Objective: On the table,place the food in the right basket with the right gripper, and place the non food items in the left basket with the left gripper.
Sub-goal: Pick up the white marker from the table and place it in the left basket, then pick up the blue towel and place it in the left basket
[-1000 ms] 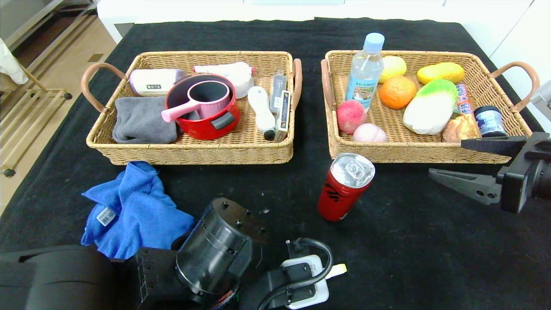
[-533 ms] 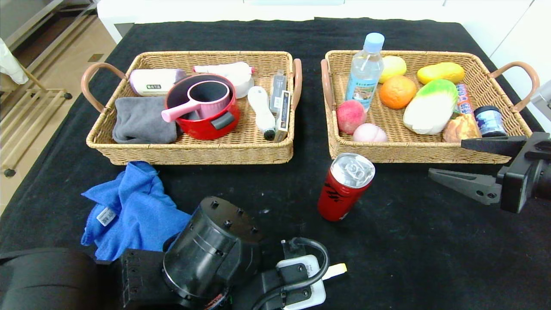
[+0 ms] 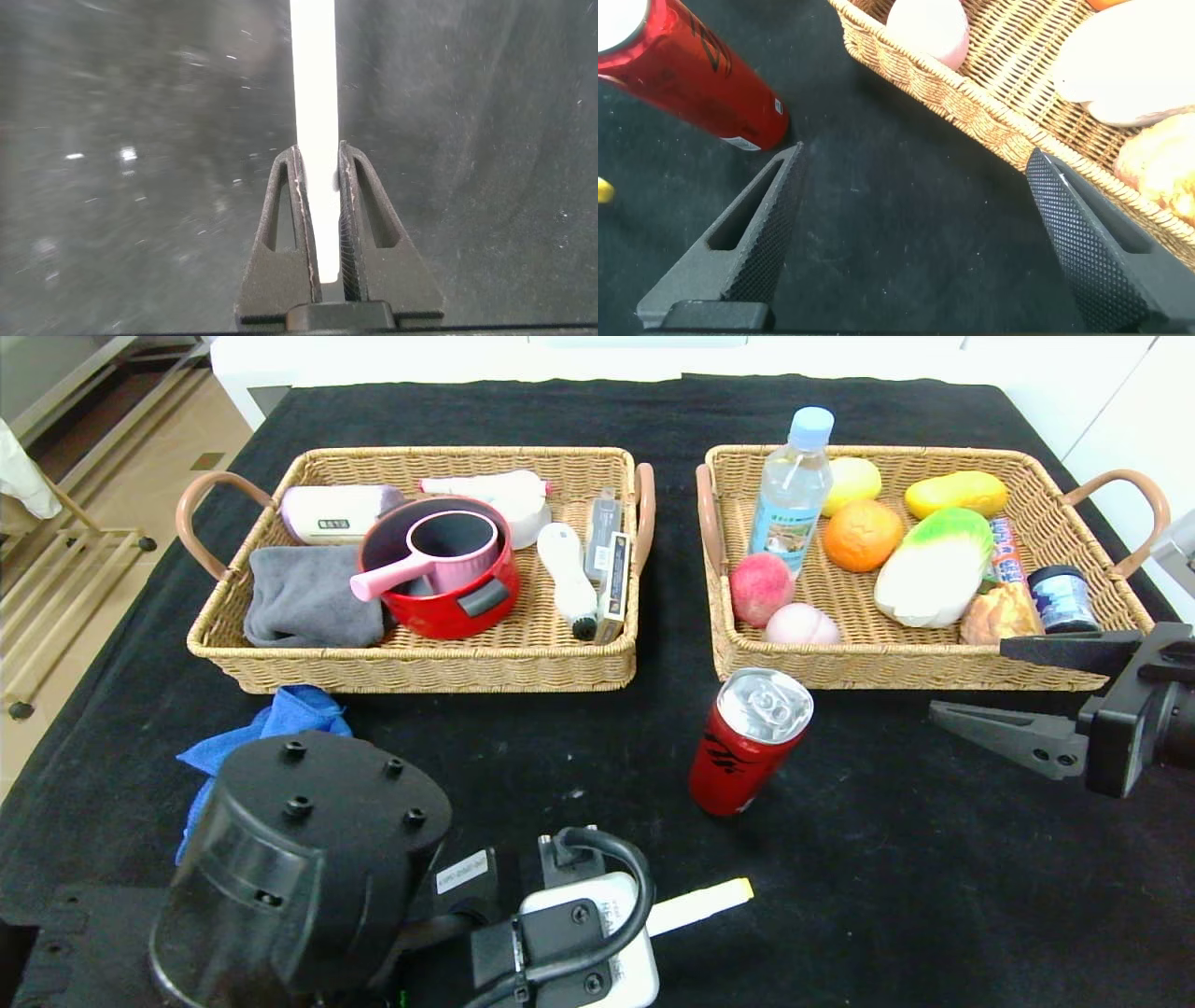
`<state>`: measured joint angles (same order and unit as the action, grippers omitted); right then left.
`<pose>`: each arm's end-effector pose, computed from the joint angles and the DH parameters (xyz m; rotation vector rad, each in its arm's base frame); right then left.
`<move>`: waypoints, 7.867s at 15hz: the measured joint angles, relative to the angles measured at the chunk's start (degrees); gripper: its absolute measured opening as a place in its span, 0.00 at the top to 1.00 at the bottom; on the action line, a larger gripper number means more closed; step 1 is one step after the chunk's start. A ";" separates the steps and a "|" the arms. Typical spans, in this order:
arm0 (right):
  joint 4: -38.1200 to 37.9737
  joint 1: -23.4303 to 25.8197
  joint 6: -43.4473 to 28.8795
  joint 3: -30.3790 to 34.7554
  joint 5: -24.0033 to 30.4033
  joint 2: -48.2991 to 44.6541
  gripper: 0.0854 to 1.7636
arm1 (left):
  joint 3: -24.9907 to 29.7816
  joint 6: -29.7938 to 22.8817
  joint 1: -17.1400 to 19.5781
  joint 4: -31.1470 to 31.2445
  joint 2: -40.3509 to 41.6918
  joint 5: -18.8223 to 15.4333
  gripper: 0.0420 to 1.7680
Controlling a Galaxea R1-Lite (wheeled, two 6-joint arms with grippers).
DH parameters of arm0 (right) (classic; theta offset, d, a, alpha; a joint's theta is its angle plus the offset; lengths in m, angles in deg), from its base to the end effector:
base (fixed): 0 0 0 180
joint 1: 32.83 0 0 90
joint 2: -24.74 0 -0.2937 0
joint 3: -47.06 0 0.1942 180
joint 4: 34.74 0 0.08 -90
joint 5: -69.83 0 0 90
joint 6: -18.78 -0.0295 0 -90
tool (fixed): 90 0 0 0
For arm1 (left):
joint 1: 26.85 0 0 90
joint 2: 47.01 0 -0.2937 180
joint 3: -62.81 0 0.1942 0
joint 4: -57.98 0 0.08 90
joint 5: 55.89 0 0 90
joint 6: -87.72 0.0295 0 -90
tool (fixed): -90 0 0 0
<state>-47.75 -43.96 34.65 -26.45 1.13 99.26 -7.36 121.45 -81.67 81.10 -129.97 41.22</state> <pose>0.2139 0.0530 0.2536 -0.2462 0.1673 0.5934 0.1423 -0.1956 0.1844 0.8713 0.3047 -0.9590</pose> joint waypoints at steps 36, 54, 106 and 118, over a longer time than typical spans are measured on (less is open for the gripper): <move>0.06 0.16 -0.11 -0.17 -0.24 0.48 0.03 | -34.28 -24.61 29.35 -6.96 -11.13 -0.37 0.88; 0.05 0.44 -0.09 -0.26 -0.35 0.61 0.03 | -38.58 -25.42 32.48 -10.08 -17.62 -2.04 0.34; 0.05 0.44 -0.06 -0.17 -0.33 1.30 0.03 | -15.32 -20.68 44.63 27.39 -3.41 -2.29 0.03; 0.02 0.44 -0.06 -0.17 -0.33 1.41 0.03 | -14.76 -20.59 44.79 27.37 -3.91 -2.29 0.41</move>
<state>-47.73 -43.52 34.59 -26.62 0.80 100.67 -22.13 100.86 -36.89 108.47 -133.89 38.93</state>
